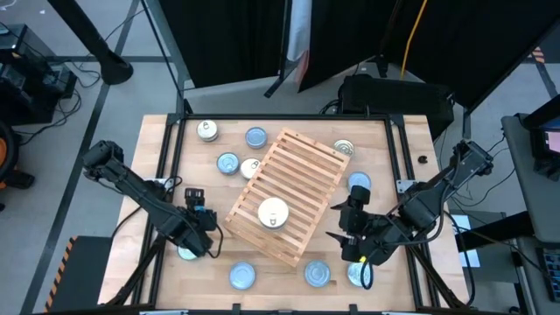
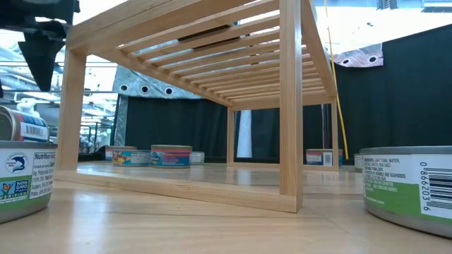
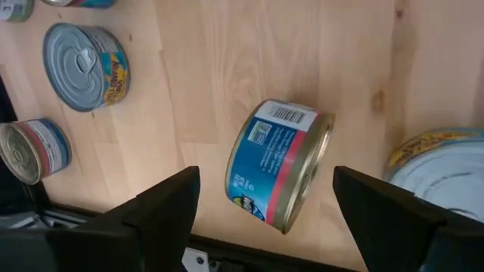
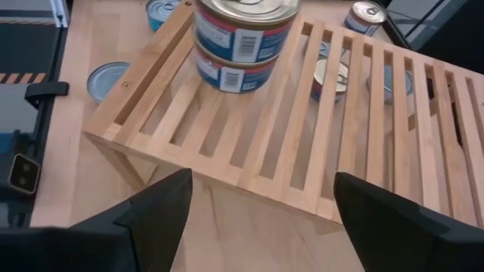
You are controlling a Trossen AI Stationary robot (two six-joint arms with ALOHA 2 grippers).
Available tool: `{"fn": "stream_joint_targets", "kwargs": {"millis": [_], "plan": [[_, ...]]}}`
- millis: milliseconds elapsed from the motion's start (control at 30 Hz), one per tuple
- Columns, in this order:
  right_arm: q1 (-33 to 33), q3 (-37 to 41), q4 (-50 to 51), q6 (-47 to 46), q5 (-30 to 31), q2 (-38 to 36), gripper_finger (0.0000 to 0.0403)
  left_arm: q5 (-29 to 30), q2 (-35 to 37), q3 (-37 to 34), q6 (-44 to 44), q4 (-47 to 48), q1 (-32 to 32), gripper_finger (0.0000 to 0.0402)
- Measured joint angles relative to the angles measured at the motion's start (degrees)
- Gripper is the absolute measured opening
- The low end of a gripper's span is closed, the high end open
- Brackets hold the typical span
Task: Stack canned seafood by type on shelf
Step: Stack the blue-pink tuna can on top of the other blue-pink tuna can on the shelf
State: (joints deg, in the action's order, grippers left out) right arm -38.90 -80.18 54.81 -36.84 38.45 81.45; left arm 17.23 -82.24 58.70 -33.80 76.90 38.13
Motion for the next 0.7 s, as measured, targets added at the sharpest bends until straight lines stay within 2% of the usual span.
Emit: {"fn": "stream_joint_targets", "kwargs": {"millis": [333,700], "plan": [[-1.5,0.0,0.0,0.0,0.2,0.0,0.0313,0.1,-0.1,-2.7,4.4,-1.3,-1.3,0.0312],[-1.5,0.0,0.0,0.0,0.2,0.0,0.0313,-4.7,-0.1,-6.6,8.0,-4.7,-7.2,0.0312]]}}
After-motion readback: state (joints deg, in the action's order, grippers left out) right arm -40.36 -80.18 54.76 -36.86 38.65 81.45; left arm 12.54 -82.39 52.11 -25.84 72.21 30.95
